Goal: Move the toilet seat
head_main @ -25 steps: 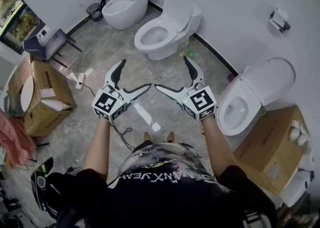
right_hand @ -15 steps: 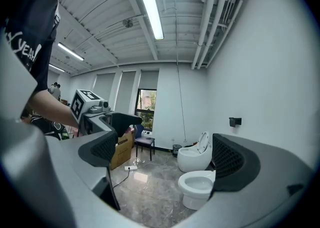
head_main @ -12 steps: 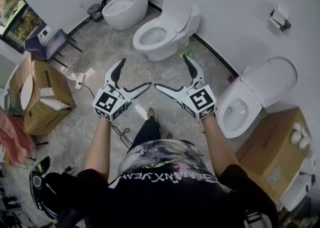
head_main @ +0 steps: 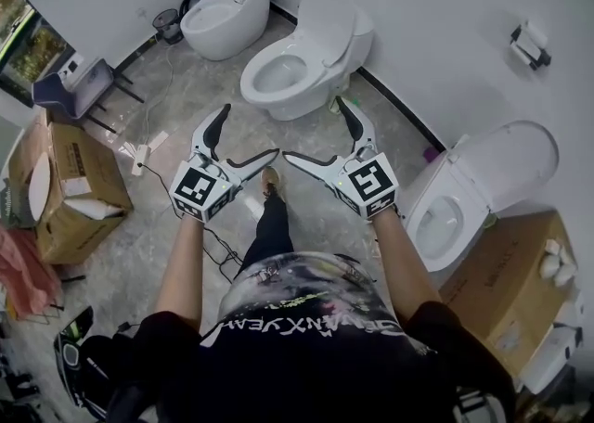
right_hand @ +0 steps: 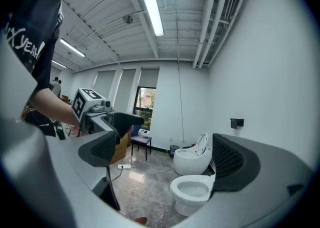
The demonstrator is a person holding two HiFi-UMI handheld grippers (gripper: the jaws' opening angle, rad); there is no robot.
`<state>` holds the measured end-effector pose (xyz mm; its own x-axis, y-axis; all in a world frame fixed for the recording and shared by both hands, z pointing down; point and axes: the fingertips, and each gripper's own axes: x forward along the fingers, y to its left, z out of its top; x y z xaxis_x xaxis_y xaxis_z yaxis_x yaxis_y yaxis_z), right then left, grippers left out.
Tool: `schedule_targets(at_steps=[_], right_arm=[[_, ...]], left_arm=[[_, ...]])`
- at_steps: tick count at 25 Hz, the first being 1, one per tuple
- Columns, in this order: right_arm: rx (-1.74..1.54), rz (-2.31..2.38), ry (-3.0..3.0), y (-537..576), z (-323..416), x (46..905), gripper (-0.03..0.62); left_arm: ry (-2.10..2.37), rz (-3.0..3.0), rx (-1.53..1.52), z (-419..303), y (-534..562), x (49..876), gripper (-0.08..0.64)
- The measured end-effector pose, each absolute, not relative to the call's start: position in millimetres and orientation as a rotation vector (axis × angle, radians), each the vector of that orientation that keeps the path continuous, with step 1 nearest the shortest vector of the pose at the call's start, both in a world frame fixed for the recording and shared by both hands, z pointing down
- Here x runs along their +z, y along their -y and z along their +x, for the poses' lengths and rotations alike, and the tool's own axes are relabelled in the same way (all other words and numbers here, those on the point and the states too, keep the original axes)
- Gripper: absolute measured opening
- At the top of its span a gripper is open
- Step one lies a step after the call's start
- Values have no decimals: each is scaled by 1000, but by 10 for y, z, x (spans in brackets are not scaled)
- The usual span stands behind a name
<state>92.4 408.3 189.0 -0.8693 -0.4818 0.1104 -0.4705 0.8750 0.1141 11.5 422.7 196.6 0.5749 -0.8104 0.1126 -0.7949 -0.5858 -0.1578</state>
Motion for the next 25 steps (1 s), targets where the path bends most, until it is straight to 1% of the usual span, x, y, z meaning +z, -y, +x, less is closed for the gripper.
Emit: schedule_targets(at_steps=[13, 25], right_arm=[[-118, 682, 2851, -2802, 256, 2125, 586], [-3, 738, 2800, -1423, -372, 2265, 584]], left_arm=[[-1403, -2763, -275, -517, -2899, 2214, 520], [-1354, -2882, -299, -1055, -1565, 2446, 519]])
